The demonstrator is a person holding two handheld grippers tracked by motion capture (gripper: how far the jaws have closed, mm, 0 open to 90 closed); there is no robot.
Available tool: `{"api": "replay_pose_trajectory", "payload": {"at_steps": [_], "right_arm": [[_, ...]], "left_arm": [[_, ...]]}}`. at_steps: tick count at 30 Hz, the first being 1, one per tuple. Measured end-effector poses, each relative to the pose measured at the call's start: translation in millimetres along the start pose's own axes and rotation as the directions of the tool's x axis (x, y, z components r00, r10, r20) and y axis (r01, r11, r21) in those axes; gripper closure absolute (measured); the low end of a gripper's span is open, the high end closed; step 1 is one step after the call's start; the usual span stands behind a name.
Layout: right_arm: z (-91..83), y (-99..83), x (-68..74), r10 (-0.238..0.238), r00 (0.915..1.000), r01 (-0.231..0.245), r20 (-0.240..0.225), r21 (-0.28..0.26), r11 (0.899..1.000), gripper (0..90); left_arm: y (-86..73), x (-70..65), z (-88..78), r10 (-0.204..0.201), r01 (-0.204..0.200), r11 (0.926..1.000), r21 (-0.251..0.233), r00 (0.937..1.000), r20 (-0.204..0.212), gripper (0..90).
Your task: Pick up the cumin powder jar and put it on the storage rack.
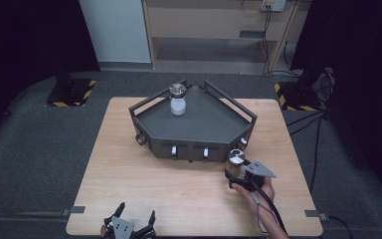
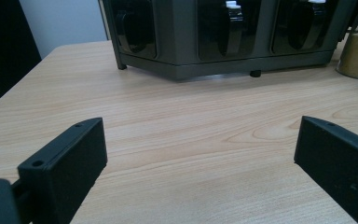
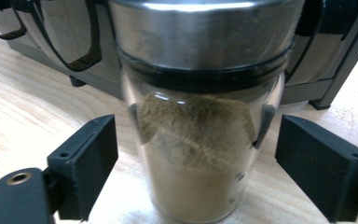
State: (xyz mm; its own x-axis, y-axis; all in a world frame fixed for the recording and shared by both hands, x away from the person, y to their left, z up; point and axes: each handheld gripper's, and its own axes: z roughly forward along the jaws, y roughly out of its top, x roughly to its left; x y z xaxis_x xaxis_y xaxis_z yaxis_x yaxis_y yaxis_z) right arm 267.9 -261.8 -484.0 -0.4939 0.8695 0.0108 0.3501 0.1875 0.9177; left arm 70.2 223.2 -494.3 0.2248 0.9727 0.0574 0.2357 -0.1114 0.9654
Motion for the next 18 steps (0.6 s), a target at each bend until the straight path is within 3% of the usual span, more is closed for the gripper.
{"api": "replay_pose_trajectory", "payload": {"at_steps": [11, 18], "right_arm": [[7.9, -9.0, -2.8, -0.032, 0.9994, 0.032, -0.01, -0.035, 0.999, 30.4], [8.8, -12.5, -0.5, -0.038, 0.9993, 0.038, 0.001, -0.05, 0.998, 30.7]], "left_arm": [[0.1, -0.1, 0.0, 0.0, 0.0, 1.0, 0.001, 1.0, 0.0, 1.4], [-0.1, -0.2, 0.3, -0.003, 0.003, 1.0, 0.001, 1.0, -0.002, 1.4]]}}
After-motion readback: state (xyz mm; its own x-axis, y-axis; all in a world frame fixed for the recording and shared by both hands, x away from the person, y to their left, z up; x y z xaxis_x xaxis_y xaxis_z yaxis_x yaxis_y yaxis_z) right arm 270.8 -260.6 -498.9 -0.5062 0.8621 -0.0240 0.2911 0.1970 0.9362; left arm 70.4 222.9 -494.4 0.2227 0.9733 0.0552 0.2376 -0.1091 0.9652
